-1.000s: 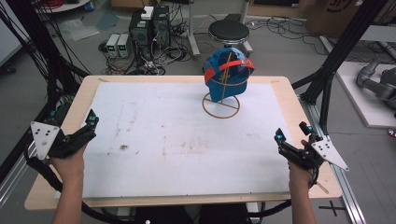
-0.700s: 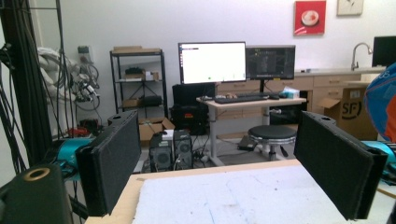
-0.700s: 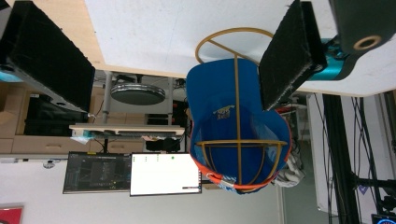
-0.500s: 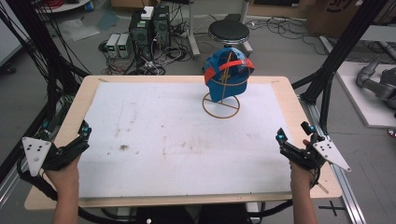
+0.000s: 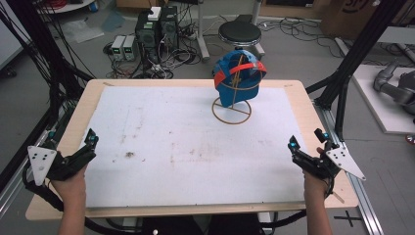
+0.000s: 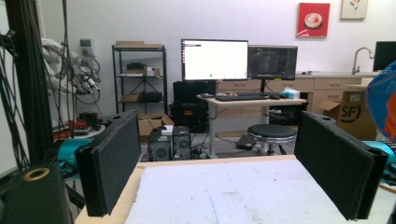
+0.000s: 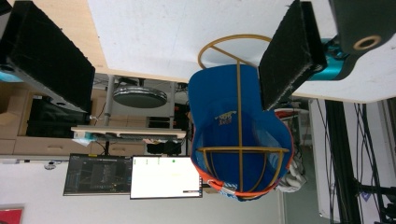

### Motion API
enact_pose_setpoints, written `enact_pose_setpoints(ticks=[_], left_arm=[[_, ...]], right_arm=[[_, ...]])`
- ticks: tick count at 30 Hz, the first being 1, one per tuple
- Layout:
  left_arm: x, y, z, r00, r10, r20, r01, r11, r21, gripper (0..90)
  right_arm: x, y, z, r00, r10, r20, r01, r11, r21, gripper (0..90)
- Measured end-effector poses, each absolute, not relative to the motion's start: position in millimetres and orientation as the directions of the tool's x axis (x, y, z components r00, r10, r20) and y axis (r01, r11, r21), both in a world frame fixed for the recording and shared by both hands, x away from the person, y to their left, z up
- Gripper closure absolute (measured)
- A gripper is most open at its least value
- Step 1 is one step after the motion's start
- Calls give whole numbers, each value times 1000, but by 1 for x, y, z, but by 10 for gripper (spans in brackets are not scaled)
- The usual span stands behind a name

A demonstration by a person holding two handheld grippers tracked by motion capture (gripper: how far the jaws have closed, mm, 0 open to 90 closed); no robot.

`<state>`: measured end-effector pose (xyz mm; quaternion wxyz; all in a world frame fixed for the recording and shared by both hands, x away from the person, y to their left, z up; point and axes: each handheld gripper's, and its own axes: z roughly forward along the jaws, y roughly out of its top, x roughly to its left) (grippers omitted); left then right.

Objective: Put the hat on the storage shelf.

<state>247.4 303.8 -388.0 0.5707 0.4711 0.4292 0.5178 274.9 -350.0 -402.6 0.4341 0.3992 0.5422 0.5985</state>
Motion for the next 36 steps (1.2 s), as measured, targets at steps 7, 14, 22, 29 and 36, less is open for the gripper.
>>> enact_pose_setpoints(ticks=[7,14,22,29,36], left_arm=[[250,303,-390,107,994,-14,-171,33,985,150],[251,305,-390,106,994,-22,-147,38,988,150],[253,302,-390,123,992,-21,-153,40,987,150],[253,301,-389,124,992,-19,-155,38,987,150],[253,302,-389,119,993,-24,-162,43,986,150]], right_arm=[[273,-351,-401,-299,954,7,-90,-36,995,108],[273,-349,-402,-302,953,2,-89,-30,996,107],[273,-351,-402,-296,955,4,-85,-31,996,108],[272,-351,-402,-294,956,2,-87,-29,996,108],[271,-352,-402,-290,957,3,-87,-30,996,108]])
